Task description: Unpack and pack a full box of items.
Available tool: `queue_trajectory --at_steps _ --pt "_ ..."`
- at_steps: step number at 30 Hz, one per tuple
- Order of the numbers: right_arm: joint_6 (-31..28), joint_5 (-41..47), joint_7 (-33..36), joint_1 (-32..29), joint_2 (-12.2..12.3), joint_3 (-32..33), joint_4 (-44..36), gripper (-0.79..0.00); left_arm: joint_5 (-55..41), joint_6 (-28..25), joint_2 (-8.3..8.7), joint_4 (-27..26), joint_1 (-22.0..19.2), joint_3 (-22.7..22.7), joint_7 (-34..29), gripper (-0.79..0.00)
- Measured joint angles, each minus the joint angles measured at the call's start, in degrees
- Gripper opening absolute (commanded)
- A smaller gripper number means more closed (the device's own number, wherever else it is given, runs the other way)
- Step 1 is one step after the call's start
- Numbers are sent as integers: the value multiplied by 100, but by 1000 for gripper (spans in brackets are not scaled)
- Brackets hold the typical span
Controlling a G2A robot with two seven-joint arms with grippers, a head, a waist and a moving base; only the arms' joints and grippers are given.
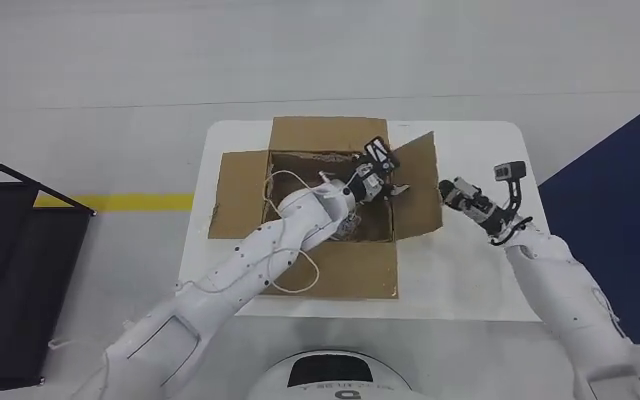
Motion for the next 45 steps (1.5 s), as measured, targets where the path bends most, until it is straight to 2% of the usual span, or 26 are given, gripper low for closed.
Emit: queue_trajectory --at_steps 4,8,11,13,15,19,22,23,26,29,32,36,40,45 --pt "-713 -90 -754 -819 350 803 -64 0 -76 94 -278 442 -239 413 39 0" --pt "-769 -58 -769 -1671 600 1673 -688 0 -74 352 -554 1026 -483 667 204 0" --pt "-765 -265 -764 -2153 681 2055 -1465 0 -29 549 -629 1368 -591 578 640 0" --pt "-765 -562 -766 -2370 724 2219 -1954 0 -108 605 -599 1389 -568 385 986 0" --pt "-766 -955 -767 -2548 764 2329 -2539 0 -107 615 -471 1142 -462 57 1342 0" --pt "-766 -1587 -768 -2563 838 2167 -3305 0 413 548 -16 26 218 -854 1456 0" --pt "-726 -1888 -729 -2207 910 1613 -3588 0 911 305 401 -1294 1150 -1892 1118 0" --pt "-638 -1958 -641 -1982 936 1337 -3630 0 1055 154 549 -1868 1582 -2366 985 0" --pt "-272 -1991 -275 -1301 947 654 -3648 0 1070 -245 813 -3105 2608 -3545 830 0" --pt "37 -1932 33 -623 882 96 -3515 0 724 -590 949 -3871 3379 -4577 890 0" --pt "333 -2050 147 -59 778 -332 -3396 0 271 -824 1021 -4103 3860 -5417 1001 0" --pt "850 -2482 28 548 601 -890 -3462 0 -278 -1064 1076 -3921 4150 -6170 1088 0" --pt "1508 -3268 -248 1133 392 -1476 -3545 0 -529 -1329 1118 -3609 4249 -6518 1123 0" --pt "2755 -5131 -429 1970 35 -2507 -3619 0 -724 -1527 1148 -3231 4255 -6654 1198 0"
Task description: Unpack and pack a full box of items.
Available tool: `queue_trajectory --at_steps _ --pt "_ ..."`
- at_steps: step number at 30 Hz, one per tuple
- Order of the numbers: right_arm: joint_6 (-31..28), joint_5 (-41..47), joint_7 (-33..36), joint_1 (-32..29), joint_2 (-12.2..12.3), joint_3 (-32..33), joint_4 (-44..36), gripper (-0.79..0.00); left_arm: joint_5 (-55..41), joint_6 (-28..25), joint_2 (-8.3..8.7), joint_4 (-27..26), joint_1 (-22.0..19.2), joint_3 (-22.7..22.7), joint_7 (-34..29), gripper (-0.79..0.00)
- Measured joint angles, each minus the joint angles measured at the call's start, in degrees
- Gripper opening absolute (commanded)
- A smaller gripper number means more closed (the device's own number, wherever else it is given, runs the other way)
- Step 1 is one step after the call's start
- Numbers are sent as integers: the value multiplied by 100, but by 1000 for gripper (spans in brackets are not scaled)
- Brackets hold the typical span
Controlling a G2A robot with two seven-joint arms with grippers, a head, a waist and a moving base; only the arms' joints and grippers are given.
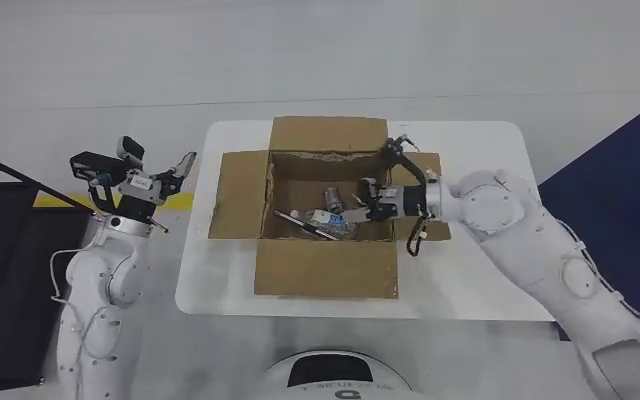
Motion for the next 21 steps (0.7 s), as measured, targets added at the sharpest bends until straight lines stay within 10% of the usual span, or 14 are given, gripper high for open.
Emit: queue_trajectory --at_steps 21 --pt "2386 -2881 252 1874 -1622 -2492 2551 -182 -68 -95 31 225 -12 -66 120 0"
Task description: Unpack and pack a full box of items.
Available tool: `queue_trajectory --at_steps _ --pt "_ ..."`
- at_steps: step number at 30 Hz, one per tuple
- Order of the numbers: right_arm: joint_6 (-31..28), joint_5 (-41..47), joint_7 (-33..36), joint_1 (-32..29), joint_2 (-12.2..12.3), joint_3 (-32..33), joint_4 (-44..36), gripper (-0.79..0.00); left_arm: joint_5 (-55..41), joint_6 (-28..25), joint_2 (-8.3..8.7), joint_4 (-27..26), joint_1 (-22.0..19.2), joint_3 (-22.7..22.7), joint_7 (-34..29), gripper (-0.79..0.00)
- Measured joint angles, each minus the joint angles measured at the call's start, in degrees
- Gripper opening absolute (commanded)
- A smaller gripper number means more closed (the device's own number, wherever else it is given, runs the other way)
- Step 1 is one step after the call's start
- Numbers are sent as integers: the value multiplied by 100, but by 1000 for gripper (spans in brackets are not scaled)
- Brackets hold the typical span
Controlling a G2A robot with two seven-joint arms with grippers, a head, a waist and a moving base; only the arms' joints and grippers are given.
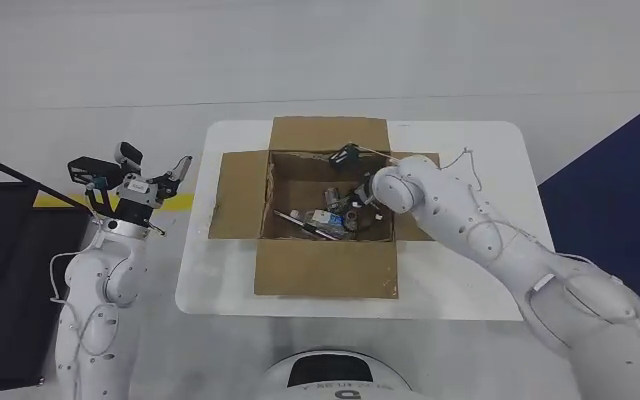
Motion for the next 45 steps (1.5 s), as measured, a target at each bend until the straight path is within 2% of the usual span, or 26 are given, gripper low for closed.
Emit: queue_trajectory --at_steps 1,4,7,10,13,15,16,17,20,24,28,31,34,37,41,45 --pt "-13 -17 44 47 -68 -51 130 -283 0 0 0 0 0 0 0 0" --pt "-42 -86 131 160 -289 -209 539 -403 0 0 0 0 0 0 0 0" --pt "-22 -146 193 242 -500 -333 928 -453 0 0 0 0 0 0 0 0" --pt "-45 -135 248 306 -698 -408 1273 -465 0 0 0 0 0 0 0 0" --pt "-71 -120 261 347 -874 -455 1566 -529 0 0 0 0 0 0 0 0" --pt "-90 -115 277 369 -985 -479 1728 -631 0 0 0 0 0 0 0 0" --pt "-96 -117 281 376 -1029 -487 1787 -736 0 0 0 0 0 0 0 0" --pt "-96 -129 282 387 -1081 -493 1850 -785 0 0 0 0 0 0 0 0" --pt "-85 -169 178 413 -1166 -456 1898 -785 0 0 0 0 0 0 0 0" --pt "3 -222 -142 390 -1127 -256 1771 -785 0 0 0 0 0 0 0 0" --pt "55 -281 -525 222 -891 138 1310 -785 0 0 0 0 0 0 0 0" --pt "-56 -350 -741 -86 -570 604 601 -785 0 0 0 0 0 0 0 0" --pt "-349 -446 -925 -647 -128 1327 -460 -785 0 0 0 0 0 0 0 0" --pt "-428 -741 -1219 -1581 372 2374 -1822 -785 0 0 0 0 0 0 0 0" --pt "-708 -759 -1712 -3427 946 4275 -3611 -785 0 0 0 0 0 0 0 0" --pt "-1182 -334 -2440 -5225 1193 6067 -4524 -785 0 0 0 0 0 0 0 0"
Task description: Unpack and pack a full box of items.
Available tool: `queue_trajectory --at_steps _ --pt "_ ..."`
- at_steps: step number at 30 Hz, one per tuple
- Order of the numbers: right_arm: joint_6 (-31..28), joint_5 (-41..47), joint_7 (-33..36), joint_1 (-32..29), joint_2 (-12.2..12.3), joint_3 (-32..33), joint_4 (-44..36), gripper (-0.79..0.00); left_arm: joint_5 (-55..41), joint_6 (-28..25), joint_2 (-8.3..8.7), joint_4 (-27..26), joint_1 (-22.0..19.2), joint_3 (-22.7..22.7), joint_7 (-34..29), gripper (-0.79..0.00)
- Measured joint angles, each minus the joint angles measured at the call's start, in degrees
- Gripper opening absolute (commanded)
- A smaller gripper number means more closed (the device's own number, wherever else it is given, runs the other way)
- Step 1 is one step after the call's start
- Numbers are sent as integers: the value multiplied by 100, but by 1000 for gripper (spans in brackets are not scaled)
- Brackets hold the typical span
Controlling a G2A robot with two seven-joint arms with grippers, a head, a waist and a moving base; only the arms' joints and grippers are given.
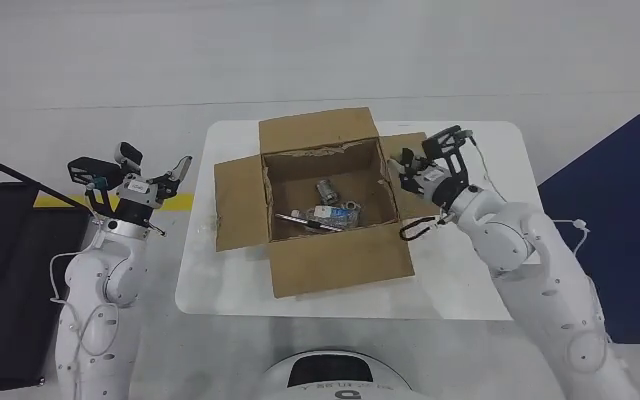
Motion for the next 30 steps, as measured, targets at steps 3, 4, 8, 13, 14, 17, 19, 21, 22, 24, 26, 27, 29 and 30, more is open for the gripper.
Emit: queue_trajectory --at_steps 3,4,8,13,14,17,19,21,22,24,26,27,29,30 --pt "-121 401 -553 -1153 34 1104 -124 -785 0 0 0 0 0 0 0 0" --pt "-130 559 -666 -1426 31 1362 -87 -785 0 0 0 0 0 0 0 0" --pt "-160 898 -741 -1855 22 1767 20 -785 0 0 0 0 0 0 0 0" --pt "-158 865 -736 -1828 23 1745 15 -785 0 0 0 0 0 0 0 0" --pt "-158 866 -736 -1828 23 1745 15 -785 0 0 0 0 0 0 0 0" --pt "-154 864 -736 -1828 23 1745 16 -785 0 0 0 0 0 0 0 0" --pt "-42 711 -709 -1831 20 1686 -8 -785 0 0 0 0 0 0 0 0" --pt "227 309 -561 -1853 17 1605 22 -785 0 0 0 0 0 0 0 0" --pt "335 120 -431 -1868 21 1588 73 -785 0 0 0 0 0 0 0 0" --pt "477 -185 -76 -1892 36 1604 272 -785 0 0 0 0 0 0 0 0" --pt "540 -420 280 -1892 54 1641 514 -785 0 0 0 0 0 0 0 0" --pt "555 -502 419 -1889 60 1647 617 -785 0 0 0 0 0 0 0 0" --pt "586 -690 696 -1848 73 1649 829 -785 0 0 0 0 0 0 0 0" --pt "589 -729 779 -1820 75 1641 920 -785 0 0 0 0 0 0 0 0"
